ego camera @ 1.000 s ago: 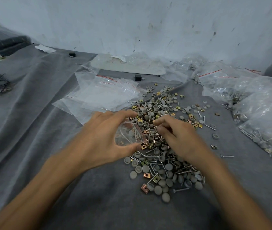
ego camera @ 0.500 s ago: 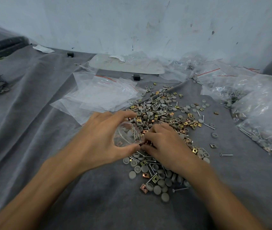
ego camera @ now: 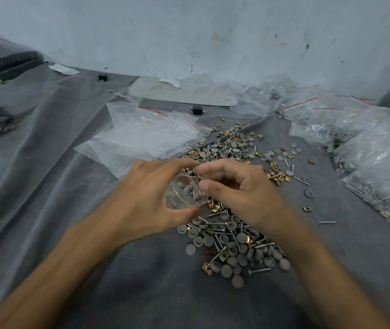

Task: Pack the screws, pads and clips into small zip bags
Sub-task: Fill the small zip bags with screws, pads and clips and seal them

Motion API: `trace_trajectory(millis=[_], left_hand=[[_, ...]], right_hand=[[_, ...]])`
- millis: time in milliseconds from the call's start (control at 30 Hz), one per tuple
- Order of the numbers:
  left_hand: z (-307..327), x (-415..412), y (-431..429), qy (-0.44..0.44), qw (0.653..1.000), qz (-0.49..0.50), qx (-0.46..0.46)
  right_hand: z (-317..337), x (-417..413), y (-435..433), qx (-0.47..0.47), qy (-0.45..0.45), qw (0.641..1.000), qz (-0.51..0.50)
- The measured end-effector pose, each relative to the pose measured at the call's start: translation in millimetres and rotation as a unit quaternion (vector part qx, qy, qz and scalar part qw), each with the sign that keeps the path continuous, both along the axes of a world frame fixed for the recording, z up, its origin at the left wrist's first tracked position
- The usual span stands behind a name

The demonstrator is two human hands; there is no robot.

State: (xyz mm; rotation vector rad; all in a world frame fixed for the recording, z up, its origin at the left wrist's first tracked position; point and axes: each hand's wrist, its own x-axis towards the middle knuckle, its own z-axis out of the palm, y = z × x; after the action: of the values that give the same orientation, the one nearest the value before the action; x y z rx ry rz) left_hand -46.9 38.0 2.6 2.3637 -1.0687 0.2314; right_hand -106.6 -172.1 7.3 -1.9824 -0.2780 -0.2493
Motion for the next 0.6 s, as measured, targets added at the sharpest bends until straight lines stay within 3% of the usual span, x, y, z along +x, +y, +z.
trace_trajectory(millis=[100, 200, 267, 333, 600], left_hand=[[2.0, 6.1, 4.9, 0.040, 0.998, -0.003, -0.045], [6.1, 17.1, 17.0, 0.102, 0.989, 0.003, -0.111], [7.7, 27.5, 27.0, 0.122, 0.981, 0.022, -0.151], [8.5, 37.9, 37.7, 0.146, 0.969, 0.046, -0.195], [10.5, 51.0, 53.9, 0.198, 0.946, 0.075, -0.247]], right_hand=[[-3.1, 6.4, -14.1, -0.025, -0.015, 0.997, -0.073], [-11.7, 11.6, -33.2, -0.197, 0.017, 0.969, -0.150], [-19.9, 12.0, -41.3, -0.326, 0.079, 0.930, -0.153], [-23.5, 11.0, -43.1, -0.398, 0.125, 0.898, -0.141], [-26.0, 13.0, -42.6, -0.377, 0.117, 0.907, -0.148]])
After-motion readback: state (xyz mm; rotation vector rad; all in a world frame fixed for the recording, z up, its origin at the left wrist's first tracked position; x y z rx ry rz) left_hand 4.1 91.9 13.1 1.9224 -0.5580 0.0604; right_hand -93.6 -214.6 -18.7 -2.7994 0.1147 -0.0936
